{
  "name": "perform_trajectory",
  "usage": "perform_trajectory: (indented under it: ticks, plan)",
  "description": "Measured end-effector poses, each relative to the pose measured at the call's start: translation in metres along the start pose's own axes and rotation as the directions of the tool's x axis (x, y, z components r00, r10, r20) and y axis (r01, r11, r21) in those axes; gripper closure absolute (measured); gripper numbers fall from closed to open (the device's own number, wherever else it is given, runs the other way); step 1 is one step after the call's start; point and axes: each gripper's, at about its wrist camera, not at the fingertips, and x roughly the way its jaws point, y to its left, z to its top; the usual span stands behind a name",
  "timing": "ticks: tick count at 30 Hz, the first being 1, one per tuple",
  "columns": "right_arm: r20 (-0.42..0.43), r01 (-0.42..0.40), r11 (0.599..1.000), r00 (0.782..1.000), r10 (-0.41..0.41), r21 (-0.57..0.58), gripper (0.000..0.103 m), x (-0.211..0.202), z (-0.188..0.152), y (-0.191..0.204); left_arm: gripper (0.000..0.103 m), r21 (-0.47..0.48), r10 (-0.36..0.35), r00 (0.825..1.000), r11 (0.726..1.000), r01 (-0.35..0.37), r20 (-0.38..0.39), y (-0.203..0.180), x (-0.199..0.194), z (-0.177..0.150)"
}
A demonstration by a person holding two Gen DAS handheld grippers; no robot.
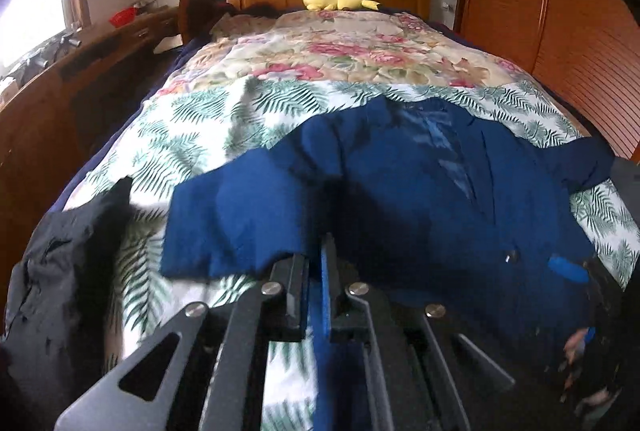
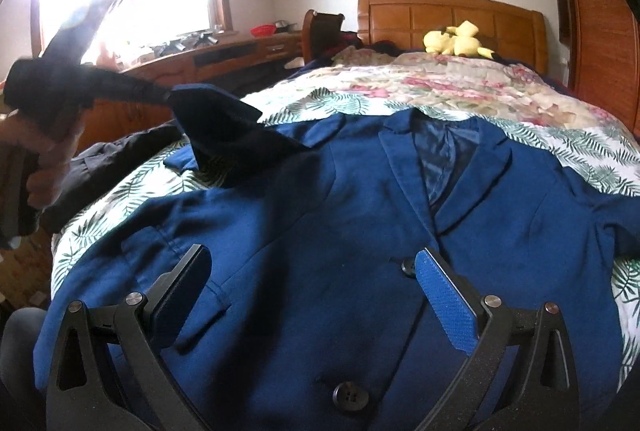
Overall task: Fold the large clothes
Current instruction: 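Lift the gripped jacket side panel with the left gripper and fold it toward the jacket center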
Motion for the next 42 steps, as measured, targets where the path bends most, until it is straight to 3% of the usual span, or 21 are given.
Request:
perform_trajectory:
  ticks: [10,21,28,35,42]
  plan:
    - [-0.005,0.013,1.0,1.0,-0.013,-0.024,0.0,0.003,-0.001,0.003,0.083,-0.035,0.072,0.997,0.997,-0.071,0.023,0.047,-0.017,-0.051]
    - [0.002,0.027,0.999,1.0,-0.027,-0.03,0.0,0.005,-0.001,0.003,0.078,-0.091,0.104,0.994,0.99,-0.105,-0.019,0.1,0.04,-0.028]
    - [-0.011,0.031,0.999,0.999,-0.031,-0.026,0.0,0.008,-0.003,0.002,0.077,-0.12,0.132,0.985,0.982,-0.145,-0.109,0.129,0.091,-0.023]
    - [-0.026,0.02,1.0,0.999,-0.02,-0.007,0.0,0.012,-0.003,-0.001,0.074,-0.122,0.129,0.984,0.982,-0.144,-0.125,0.132,0.103,-0.028]
    - [-0.029,0.016,1.0,0.999,-0.016,-0.001,0.0,0.012,-0.002,-0.002,0.074,-0.022,0.196,0.97,0.979,-0.202,-0.147,0.115,0.113,-0.025]
